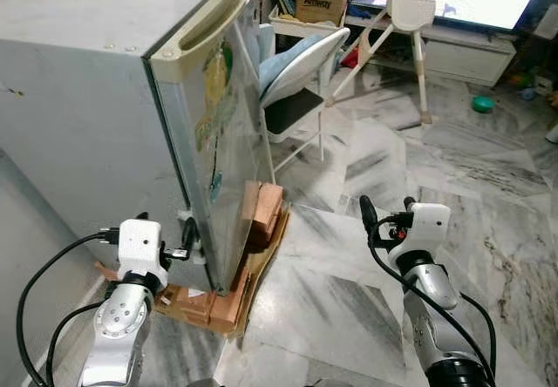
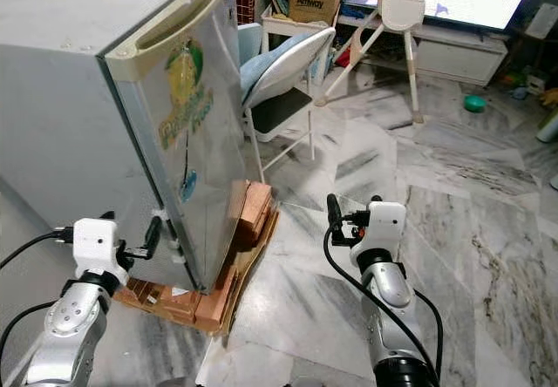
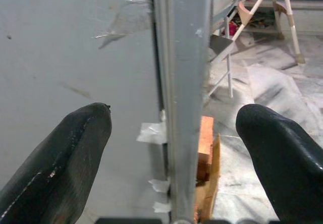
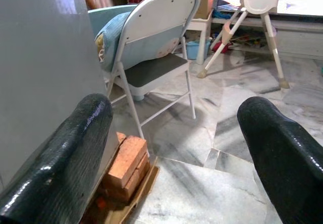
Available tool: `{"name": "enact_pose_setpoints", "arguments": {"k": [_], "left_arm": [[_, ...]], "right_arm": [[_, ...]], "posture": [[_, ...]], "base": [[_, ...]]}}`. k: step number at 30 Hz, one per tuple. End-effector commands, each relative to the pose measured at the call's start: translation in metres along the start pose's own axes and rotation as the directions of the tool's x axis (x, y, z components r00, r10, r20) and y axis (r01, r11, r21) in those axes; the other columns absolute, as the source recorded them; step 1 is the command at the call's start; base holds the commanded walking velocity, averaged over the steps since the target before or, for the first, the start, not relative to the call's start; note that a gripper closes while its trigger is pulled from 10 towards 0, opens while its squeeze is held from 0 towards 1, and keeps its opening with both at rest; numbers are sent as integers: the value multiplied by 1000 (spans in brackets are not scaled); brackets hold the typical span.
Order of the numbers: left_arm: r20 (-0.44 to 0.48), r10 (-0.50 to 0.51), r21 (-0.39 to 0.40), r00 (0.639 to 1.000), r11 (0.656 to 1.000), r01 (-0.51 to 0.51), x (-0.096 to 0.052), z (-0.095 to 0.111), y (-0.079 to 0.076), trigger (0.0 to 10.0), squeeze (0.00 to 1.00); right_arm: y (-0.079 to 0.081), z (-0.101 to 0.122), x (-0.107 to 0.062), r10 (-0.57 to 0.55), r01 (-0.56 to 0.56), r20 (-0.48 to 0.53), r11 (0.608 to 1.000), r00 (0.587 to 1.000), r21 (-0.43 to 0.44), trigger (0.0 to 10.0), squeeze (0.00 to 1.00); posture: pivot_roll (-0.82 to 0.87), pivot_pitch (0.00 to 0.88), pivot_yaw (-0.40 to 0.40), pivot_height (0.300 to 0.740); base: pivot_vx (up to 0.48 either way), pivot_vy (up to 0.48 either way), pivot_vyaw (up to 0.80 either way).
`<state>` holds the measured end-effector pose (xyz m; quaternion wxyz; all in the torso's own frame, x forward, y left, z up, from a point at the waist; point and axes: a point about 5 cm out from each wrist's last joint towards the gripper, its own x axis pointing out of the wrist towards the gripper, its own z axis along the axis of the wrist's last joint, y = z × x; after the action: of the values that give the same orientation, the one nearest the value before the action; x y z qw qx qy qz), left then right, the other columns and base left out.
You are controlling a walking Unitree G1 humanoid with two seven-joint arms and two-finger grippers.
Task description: Restocking fridge
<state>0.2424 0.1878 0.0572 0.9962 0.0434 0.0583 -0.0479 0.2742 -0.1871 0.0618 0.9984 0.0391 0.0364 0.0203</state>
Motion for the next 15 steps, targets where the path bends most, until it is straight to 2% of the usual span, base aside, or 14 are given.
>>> {"name": "enact_pose_setpoints", "arguments": {"k": [1,3,8,15], "left_arm": [[9,-38,-8,999,999,39,6,4,-5,10000,0],[-1,-62,-11,998,998,62,12,4,-7,10000,0],[2,-31,17,1000,999,31,22,6,-2,10000,0],[-13,45,23,999,999,-44,25,3,13,10000,0]], "right_arm": [[-3,4,2,-11,11,0,1000,1000,-10,10000,0],[-3,3,1,-9,9,-7,1000,1000,-11,10000,0],[-4,3,1,-1,1,-7,1000,1000,-19,10000,0],[-8,4,-1,-8,8,-10,1000,1000,-28,10000,0]], "posture": [[38,0,-50,740],[34,0,-56,740],[24,0,-60,740],[11,0,-67,740]], "base": [[0,0,-800],[0,0,-800],[0,0,-727],[0,0,0]]}}
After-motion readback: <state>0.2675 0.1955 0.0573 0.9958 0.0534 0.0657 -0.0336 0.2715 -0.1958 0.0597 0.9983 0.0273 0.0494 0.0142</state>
